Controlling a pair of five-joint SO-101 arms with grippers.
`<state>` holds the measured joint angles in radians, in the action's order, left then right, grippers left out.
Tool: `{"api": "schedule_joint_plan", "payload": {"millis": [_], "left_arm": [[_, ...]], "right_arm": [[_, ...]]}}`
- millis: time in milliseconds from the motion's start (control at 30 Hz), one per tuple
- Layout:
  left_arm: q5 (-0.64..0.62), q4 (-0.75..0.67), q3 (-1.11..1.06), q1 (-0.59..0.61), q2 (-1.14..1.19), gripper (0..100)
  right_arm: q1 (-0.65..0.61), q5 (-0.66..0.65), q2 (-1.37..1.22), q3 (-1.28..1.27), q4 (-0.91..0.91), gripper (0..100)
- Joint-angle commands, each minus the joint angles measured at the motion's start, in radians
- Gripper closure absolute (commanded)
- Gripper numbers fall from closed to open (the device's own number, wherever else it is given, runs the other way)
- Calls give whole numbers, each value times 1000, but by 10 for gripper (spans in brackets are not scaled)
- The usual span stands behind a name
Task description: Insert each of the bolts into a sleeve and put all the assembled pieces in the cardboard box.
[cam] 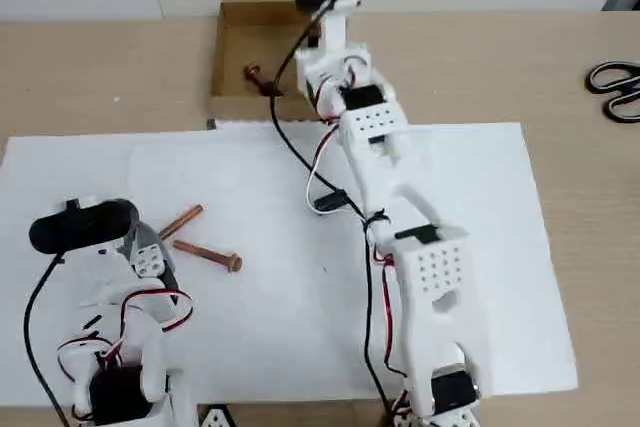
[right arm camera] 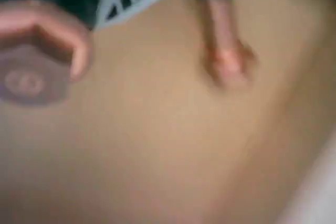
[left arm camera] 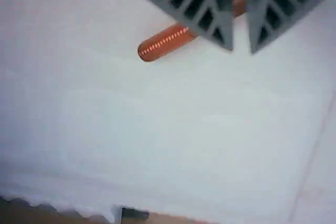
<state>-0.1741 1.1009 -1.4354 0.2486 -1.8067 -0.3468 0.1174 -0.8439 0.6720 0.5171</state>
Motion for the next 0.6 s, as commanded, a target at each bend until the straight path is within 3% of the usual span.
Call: {"api": "schedule_joint_plan", "payload": {"millis": [0,133,333,567], "left_arm": [[25,46,64,5,-8,994],[29,114,99,5,-8,994],[25,121,102,5,-8,994],[26,121,104,6,-8,994]], "right_arm": [[-16,5,-12,109,73,878],[-38,6,-18,117,127,713],[-42,9,-16,210,176,706],[-31,11,-16,580,518,706]]}}
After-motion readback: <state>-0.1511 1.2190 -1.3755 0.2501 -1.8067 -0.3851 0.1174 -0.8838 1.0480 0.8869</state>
